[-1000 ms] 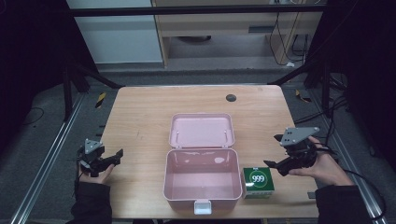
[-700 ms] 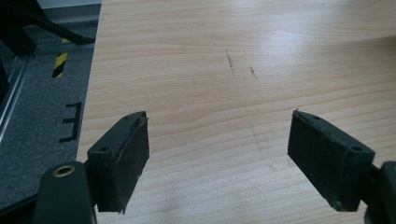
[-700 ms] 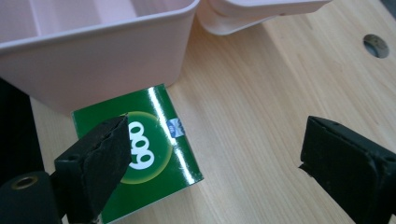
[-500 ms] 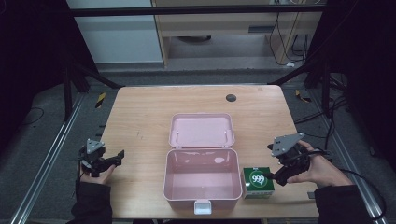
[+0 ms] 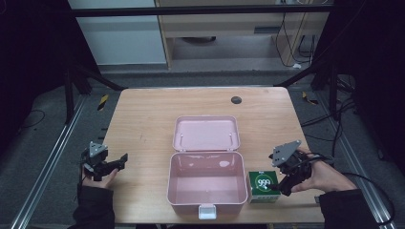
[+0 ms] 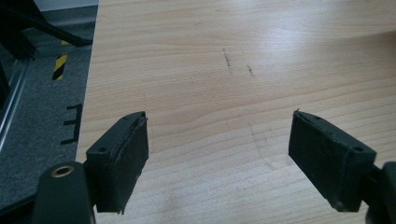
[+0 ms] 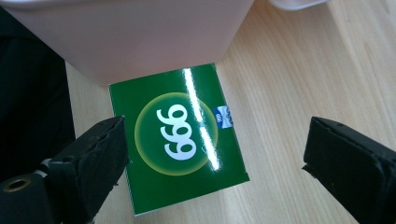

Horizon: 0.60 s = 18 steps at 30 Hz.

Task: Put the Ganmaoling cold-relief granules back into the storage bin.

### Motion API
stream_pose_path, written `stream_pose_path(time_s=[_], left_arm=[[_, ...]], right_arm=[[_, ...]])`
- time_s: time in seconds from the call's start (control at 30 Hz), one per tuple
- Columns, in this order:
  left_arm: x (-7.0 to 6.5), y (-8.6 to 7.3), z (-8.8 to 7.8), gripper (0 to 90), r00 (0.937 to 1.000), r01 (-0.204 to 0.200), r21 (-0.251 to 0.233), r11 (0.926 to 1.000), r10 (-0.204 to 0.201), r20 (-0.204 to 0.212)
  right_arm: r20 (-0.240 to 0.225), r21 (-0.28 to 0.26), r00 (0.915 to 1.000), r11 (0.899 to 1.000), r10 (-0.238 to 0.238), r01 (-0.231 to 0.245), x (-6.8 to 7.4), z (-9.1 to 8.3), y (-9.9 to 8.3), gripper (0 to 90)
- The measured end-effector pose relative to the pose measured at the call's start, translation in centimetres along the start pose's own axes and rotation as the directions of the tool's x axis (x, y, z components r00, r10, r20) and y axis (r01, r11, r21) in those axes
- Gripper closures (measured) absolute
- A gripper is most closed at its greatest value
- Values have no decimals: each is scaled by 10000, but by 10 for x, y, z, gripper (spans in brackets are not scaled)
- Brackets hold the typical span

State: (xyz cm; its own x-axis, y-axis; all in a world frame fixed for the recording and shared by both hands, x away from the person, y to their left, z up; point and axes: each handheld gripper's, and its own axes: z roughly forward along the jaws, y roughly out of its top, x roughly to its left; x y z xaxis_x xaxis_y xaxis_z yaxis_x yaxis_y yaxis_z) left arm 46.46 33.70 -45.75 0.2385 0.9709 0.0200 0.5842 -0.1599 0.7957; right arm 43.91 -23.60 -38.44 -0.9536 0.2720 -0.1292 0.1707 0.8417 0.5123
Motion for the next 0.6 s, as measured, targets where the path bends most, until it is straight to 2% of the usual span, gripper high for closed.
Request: stream_pose_path(time_s=[0.27,0.6], left_arm=[[0,0,0,196,10000,-47,22,10000,47,18],[-1,0,0,196,9999,-90,38,10000,90,50]], right_arm=[[-383,384,9992,9992,-120,134,3,12,-1,61],[-595,768,9978,9965,-288,334,6,22,-1,47]])
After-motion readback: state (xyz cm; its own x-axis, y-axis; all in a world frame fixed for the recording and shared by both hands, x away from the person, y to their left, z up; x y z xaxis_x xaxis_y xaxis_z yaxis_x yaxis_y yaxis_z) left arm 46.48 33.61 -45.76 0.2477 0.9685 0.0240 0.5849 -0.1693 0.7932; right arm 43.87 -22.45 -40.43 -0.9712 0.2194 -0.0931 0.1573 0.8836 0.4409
